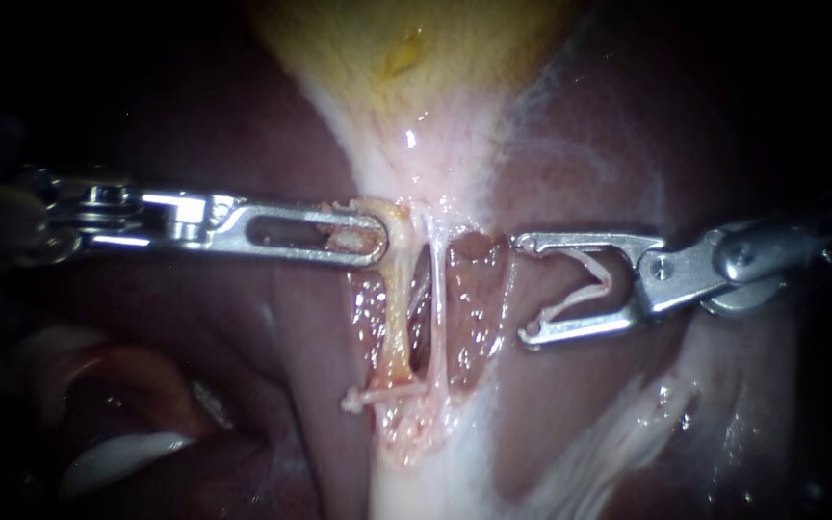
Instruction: Clipping second clip left tube
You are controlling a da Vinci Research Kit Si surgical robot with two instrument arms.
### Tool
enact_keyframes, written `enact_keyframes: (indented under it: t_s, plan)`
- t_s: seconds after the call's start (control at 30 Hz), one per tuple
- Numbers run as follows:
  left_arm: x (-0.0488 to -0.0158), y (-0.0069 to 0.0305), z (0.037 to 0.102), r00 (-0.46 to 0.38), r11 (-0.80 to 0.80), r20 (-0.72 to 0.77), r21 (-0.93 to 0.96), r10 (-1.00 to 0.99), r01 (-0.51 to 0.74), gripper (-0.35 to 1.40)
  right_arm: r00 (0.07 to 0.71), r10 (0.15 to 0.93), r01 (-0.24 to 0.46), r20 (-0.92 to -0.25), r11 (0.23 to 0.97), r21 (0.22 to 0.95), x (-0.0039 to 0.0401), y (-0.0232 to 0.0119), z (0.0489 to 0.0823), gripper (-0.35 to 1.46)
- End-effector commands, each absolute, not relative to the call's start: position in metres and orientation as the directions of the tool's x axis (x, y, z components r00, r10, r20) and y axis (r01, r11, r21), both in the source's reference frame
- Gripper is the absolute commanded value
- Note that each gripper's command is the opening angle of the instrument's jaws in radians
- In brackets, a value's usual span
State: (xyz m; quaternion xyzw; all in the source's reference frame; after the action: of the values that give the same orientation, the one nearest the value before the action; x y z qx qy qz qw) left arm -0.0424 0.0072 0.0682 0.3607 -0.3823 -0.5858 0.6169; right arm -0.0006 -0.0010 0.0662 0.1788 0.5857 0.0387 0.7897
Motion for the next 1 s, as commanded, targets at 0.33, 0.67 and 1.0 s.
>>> enact_keyframes:
  t_s: [0.33, 0.67, 1.0]
  plan:
    - [-0.0404, 0.0072, 0.0630, 0.026, 0.037, 0.028, 0.899, -0.999, 0.436, -0.35, 0.310, 0.271, 0.149, -0.911, 0.933, 0.328, -0.0003, -0.0010, 0.0662, 0.50]
    - [-0.0402, 0.0067, 0.0601, 0.017, 0.035, 0.030, 0.904, -0.999, 0.427, -0.35, 0.307, 0.272, 0.157, -0.912, 0.931, 0.331, 0.0005, -0.0013, 0.0660, 0.50]
    - [-0.0403, 0.0067, 0.0602, 0.017, 0.035, 0.030, 0.904, -0.999, 0.427, -0.35, 0.305, 0.292, 0.181, -0.906, 0.917, 0.356, 0.0052, -0.0041, 0.0685, 0.50]
